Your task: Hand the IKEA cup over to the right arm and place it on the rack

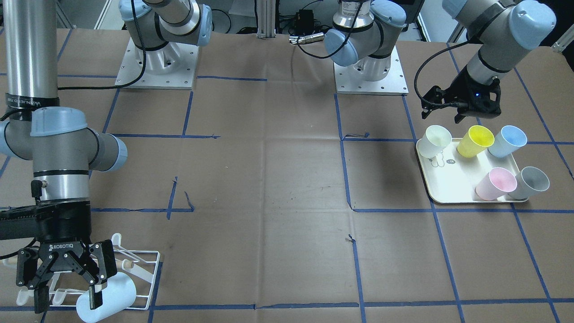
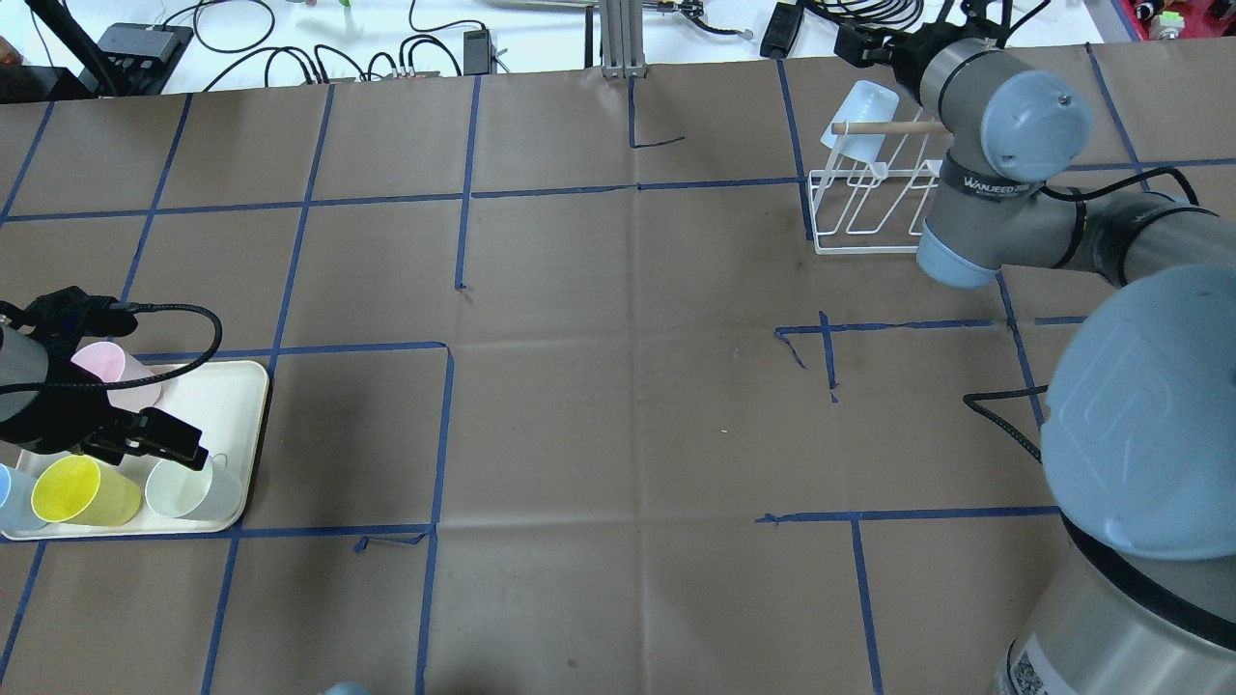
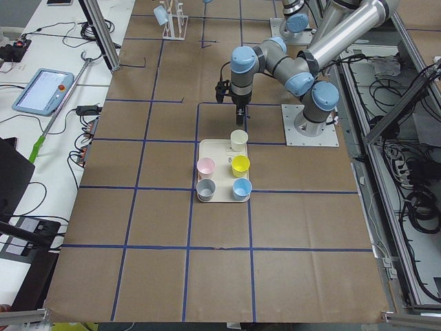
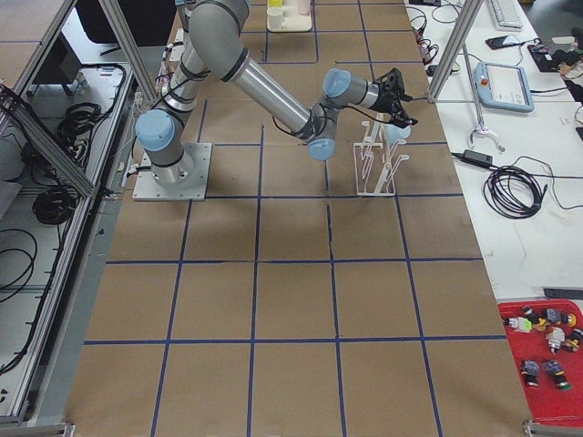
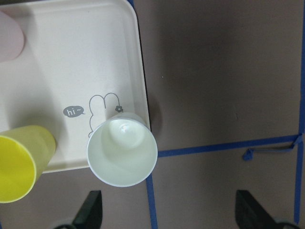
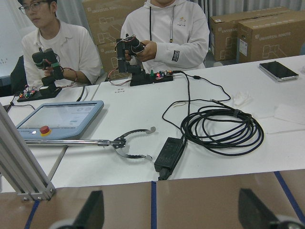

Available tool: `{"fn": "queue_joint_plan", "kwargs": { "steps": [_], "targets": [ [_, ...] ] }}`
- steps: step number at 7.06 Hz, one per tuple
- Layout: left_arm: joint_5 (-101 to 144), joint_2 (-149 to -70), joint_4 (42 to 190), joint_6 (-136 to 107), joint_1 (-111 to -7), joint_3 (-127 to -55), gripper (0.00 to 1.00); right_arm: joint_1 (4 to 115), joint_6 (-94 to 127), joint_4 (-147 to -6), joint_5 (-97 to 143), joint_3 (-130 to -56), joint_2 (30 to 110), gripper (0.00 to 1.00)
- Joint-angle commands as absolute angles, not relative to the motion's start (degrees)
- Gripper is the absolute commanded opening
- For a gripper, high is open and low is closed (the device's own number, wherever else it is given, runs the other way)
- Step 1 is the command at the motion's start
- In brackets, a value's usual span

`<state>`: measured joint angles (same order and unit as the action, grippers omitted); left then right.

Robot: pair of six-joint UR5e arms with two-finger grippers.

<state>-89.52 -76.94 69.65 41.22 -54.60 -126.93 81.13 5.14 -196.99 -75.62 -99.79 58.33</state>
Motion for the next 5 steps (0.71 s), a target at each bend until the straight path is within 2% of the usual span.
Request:
{"fn": "queue_joint_plan", "kwargs": {
  "steps": [1,5],
  "targets": [
    [-89.64,-78.82,57.96,41.40,-54.58,-133.31,0.97,81.91,17.15,-196.88,-75.32,-102.37,62.38,1.00],
    [-93.06,-84.89,56.25,40.96,-54.23,-133.86,0.97,84.89,42.57,-197.31,-75.15,-112.56,74.58,1.00]
  ]
}}
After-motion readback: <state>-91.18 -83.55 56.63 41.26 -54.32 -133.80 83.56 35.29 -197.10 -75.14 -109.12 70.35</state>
